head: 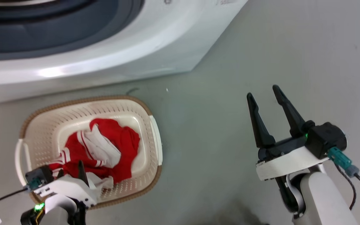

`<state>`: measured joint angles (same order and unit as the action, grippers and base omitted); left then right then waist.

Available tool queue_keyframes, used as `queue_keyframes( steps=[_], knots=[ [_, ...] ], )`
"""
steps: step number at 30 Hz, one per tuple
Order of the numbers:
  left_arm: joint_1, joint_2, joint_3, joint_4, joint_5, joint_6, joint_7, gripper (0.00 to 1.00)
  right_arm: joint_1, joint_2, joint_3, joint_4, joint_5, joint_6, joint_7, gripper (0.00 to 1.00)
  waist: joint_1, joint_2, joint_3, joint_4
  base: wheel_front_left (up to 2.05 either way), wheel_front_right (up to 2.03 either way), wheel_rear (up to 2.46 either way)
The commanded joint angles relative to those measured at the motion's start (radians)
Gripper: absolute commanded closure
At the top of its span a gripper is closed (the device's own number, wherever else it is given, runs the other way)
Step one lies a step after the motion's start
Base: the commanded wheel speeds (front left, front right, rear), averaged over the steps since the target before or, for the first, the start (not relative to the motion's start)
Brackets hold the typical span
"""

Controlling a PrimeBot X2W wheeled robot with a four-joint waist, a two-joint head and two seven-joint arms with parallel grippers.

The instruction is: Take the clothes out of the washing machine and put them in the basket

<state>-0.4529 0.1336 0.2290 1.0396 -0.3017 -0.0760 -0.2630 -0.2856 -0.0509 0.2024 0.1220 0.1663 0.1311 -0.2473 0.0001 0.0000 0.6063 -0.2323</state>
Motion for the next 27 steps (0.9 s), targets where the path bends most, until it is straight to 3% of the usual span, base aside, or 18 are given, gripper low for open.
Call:
queue_keyframes(
  steps=[1, 11, 16, 27],
  knots=[
    [0.025, -0.009, 0.001, -0.007, 0.009, -0.007, -0.002, 0.00, 0.021, 0.001, -0.005, 0.012, -0.001, -0.001, -0.004, 0.00, -0.0001, 0.0000, -0.113, 0.028, 0.00, 0.00, 0.00],
    [0.153, -0.060, -0.020, -0.145, 0.073, -0.029, -0.002, 0.00, 0.124, 0.001, -0.079, 0.057, -0.023, -0.001, 0.029, 0.00, -0.0001, 0.0000, -0.375, 0.086, 0.00, 0.00, 0.00],
    [0.181, -0.070, -0.042, -0.228, 0.097, -0.038, -0.002, 0.00, 0.163, 0.001, -0.110, 0.047, -0.039, -0.001, 0.048, 0.00, -0.0001, 0.0000, -0.434, 0.104, 0.00, 0.00, 0.00],
    [0.234, -0.082, -0.140, -0.558, 0.172, -0.045, -0.003, 0.00, 0.254, 0.001, -0.186, -0.010, -0.063, -0.001, 0.094, 0.00, -0.0001, 0.0000, -0.544, 0.153, 0.00, 0.00, 0.00]
  ],
)
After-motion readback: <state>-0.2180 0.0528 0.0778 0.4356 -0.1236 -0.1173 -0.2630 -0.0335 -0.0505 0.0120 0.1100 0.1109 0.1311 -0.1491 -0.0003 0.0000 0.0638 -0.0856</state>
